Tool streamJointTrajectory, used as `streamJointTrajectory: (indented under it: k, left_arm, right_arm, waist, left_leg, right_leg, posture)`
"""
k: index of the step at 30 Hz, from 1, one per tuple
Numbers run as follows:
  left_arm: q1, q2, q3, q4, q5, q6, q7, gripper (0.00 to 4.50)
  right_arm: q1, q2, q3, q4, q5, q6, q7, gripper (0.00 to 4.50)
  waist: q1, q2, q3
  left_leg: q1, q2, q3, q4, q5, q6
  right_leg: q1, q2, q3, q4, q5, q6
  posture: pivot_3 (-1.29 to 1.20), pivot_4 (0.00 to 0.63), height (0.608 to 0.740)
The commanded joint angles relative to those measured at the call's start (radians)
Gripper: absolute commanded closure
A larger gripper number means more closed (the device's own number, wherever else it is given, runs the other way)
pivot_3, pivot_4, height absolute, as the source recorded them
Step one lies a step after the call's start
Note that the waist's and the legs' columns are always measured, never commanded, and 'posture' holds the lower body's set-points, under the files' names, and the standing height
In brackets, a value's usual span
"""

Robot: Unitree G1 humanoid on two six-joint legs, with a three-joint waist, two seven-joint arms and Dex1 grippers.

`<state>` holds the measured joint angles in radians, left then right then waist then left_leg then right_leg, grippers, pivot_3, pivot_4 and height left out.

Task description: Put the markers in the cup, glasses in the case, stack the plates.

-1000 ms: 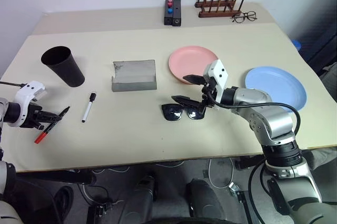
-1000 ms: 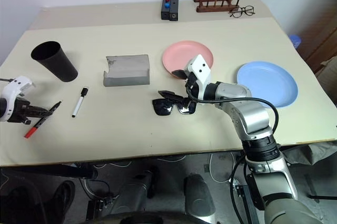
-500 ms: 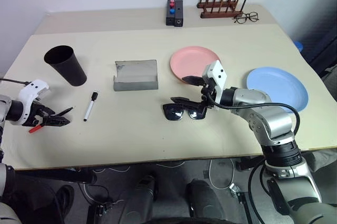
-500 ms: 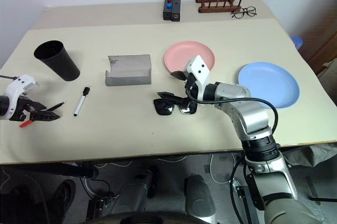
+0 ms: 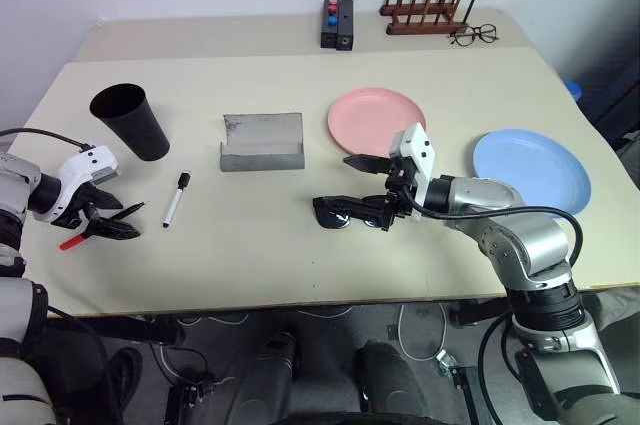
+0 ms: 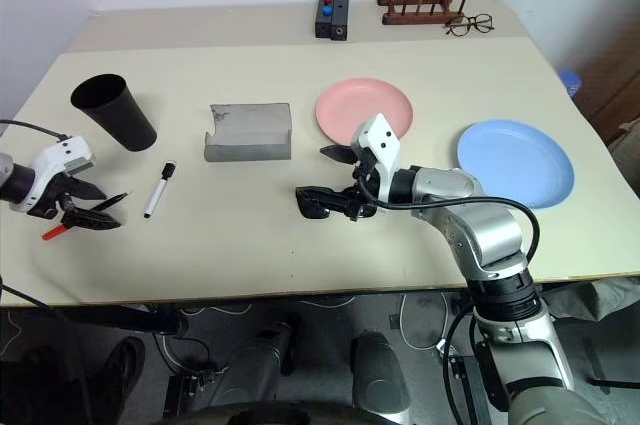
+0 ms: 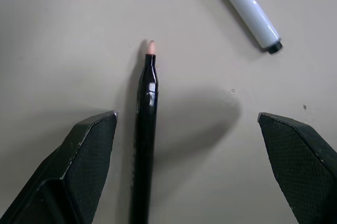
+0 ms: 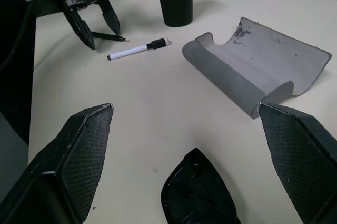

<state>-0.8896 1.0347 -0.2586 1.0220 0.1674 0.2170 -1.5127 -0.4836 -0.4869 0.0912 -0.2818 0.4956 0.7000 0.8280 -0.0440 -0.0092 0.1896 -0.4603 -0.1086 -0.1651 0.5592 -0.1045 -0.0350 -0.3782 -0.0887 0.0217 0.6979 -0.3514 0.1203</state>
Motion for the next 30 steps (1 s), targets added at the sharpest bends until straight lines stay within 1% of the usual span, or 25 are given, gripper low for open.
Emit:
streamJointTrajectory:
  k: [1,2,4,6,7,11,17,22,24,26,28,30]
  left_arm:
    - [-0.027,-0.016,-0.014,0.043,0.039,-0.050,0.017,0.07]
    - [-0.031,-0.027,-0.014,0.055,0.044,-0.058,0.022,0.29]
    - [-0.037,-0.041,-0.012,0.075,0.054,-0.074,0.038,0.92]
    - [-0.039,-0.047,-0.011,0.088,0.064,-0.093,0.047,1.86]
    - [-0.043,-0.053,-0.008,0.095,0.065,-0.097,0.054,2.42]
    - [-0.052,-0.058,-0.004,0.112,0.074,-0.101,0.056,4.44]
    - [-0.056,-0.050,0.025,0.108,0.055,-0.073,0.042,4.48]
    - [-0.050,-0.023,0.078,0.040,-0.008,0.017,-0.034,4.48]
    - [-0.037,-0.009,0.116,-0.030,-0.056,0.084,-0.076,4.48]
    - [-0.013,0.011,0.161,-0.119,-0.106,0.143,-0.092,4.48]
    - [0.019,0.029,0.204,-0.200,-0.142,0.167,-0.070,4.48]
    - [0.042,0.039,0.258,-0.281,-0.190,0.201,-0.041,4.48]
  right_arm:
    - [0.001,-0.011,-0.025,-0.054,0.023,0.001,-0.006,0.00]
    - [0.003,-0.012,-0.024,-0.057,0.023,0.001,-0.007,0.00]
    - [0.005,-0.013,-0.024,-0.060,0.024,0.002,-0.009,0.00]
    - [0.004,-0.014,-0.024,-0.062,0.023,0.004,-0.013,0.00]
    - [0.004,-0.015,-0.024,-0.064,0.027,0.006,-0.011,0.00]
    - [0.017,-0.032,-0.022,-0.085,0.050,0.011,0.018,0.00]
    - [0.018,-0.030,-0.019,-0.080,0.058,-0.027,0.035,0.00]
    - [0.024,-0.004,-0.029,-0.059,0.047,-0.140,0.061,0.00]
    - [0.025,0.005,-0.046,-0.043,0.061,-0.173,0.076,0.00]
    - [0.020,0.024,-0.091,-0.031,0.131,-0.181,0.102,0.00]
    - [0.014,0.025,-0.112,-0.019,0.159,-0.183,0.117,0.00]
    - [0.014,0.019,-0.109,-0.009,0.146,-0.203,0.131,0.00]
  waist:
    - [0.001,0.000,0.000]
    - [0.002,0.000,0.000]
    - [0.002,0.000,0.000]
    - [0.001,0.000,0.000]
    - [0.002,0.000,0.000]
    - [0.000,0.000,0.000]
    - [0.000,0.000,0.000]
    - [-0.002,0.000,0.000]
    - [-0.001,-0.001,0.000]
    - [-0.002,-0.001,0.001]
    - [-0.002,-0.002,0.001]
    - [-0.002,-0.002,0.001]
  left_leg:
    - [0.000,0.000,0.000,0.000,0.000,0.000]
    - [0.000,0.000,0.000,0.000,0.000,0.000]
    - [0.000,0.000,0.000,0.000,0.000,0.000]
    - [0.001,0.000,0.000,0.000,0.000,0.000]
    - [0.001,-0.001,0.000,0.000,0.000,0.000]
    - [0.001,-0.001,0.000,0.001,0.000,0.000]
    - [0.001,-0.001,0.000,0.001,0.000,0.000]
    - [0.001,0.000,0.000,0.001,0.000,0.000]
    - [0.001,0.000,0.000,0.001,0.000,0.000]
    - [0.001,0.000,0.000,0.001,0.000,0.000]
    - [0.001,0.000,-0.001,0.001,0.000,0.000]
    - [0.001,0.000,-0.001,0.001,0.000,0.000]
  right_leg:
    - [0.000,0.000,0.000,0.000,0.000,0.000]
    - [0.000,0.000,0.000,0.000,0.000,0.000]
    - [0.000,0.000,0.000,0.000,0.000,0.000]
    - [0.001,0.000,0.000,0.000,0.000,0.000]
    - [0.001,0.000,0.000,0.000,0.000,0.000]
    - [0.001,0.000,0.000,0.000,0.000,0.000]
    - [0.001,0.000,-0.001,0.000,0.000,0.000]
    - [0.001,0.000,-0.001,0.000,0.000,0.000]
    - [0.001,0.000,-0.001,0.000,0.000,0.000]
    - [0.002,0.000,-0.001,0.000,0.000,0.000]
    - [0.002,0.000,-0.001,0.000,0.000,0.000]
    - [0.002,0.000,-0.001,0.000,0.000,0.000]
  posture:
    - [0.00,0.150,0.740]
    - [0.00,0.150,0.740]
    - [0.00,0.150,0.740]
    - [0.00,0.150,0.740]
    - [0.00,0.150,0.740]
    - [0.00,0.150,0.740]
    - [0.00,0.150,0.740]
    - [0.00,0.150,0.740]
    - [0.00,0.150,0.740]
    - [0.00,0.150,0.740]
    - [0.00,0.150,0.740]
    - [0.00,0.150,0.740]
